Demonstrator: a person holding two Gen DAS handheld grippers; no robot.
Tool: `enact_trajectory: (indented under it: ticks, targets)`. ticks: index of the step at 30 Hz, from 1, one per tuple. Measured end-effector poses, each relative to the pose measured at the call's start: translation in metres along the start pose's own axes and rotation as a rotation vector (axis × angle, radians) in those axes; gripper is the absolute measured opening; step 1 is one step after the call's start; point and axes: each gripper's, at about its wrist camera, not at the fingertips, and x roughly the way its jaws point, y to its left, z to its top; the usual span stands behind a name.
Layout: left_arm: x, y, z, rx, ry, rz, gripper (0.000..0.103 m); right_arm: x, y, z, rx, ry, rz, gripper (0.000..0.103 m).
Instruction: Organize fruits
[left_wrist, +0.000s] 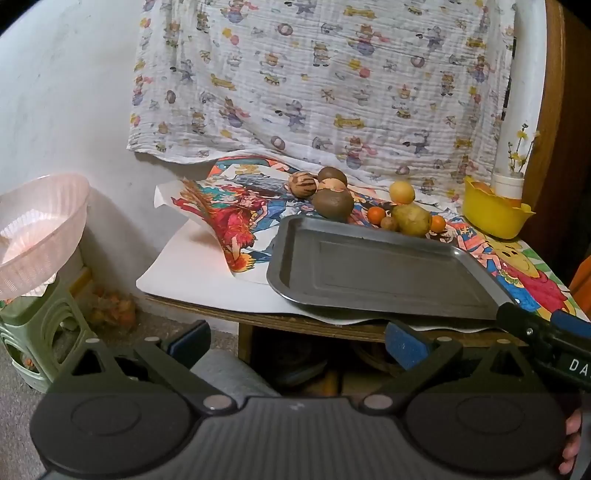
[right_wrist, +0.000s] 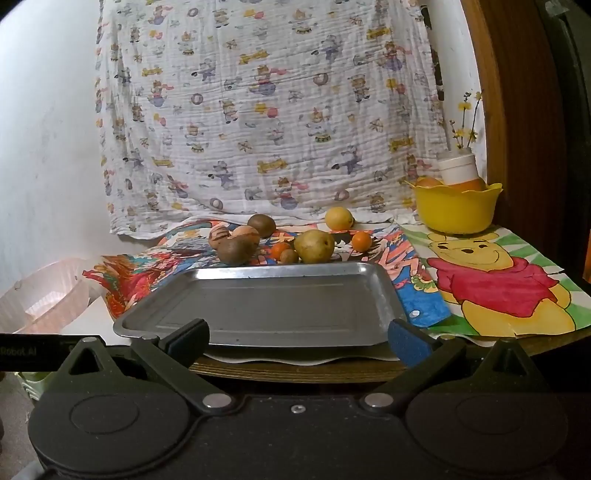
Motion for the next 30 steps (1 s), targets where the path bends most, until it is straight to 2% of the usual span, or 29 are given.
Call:
enact_trajectory:
  ticks: [30]
  targets:
    - [0.0049, -0.0027, -0.0082, -0.009, 0.015, -0.001, 0.102, 0.0027, 0.0019, -0.0045, 0.01, 0.015, 0.006, 0.103]
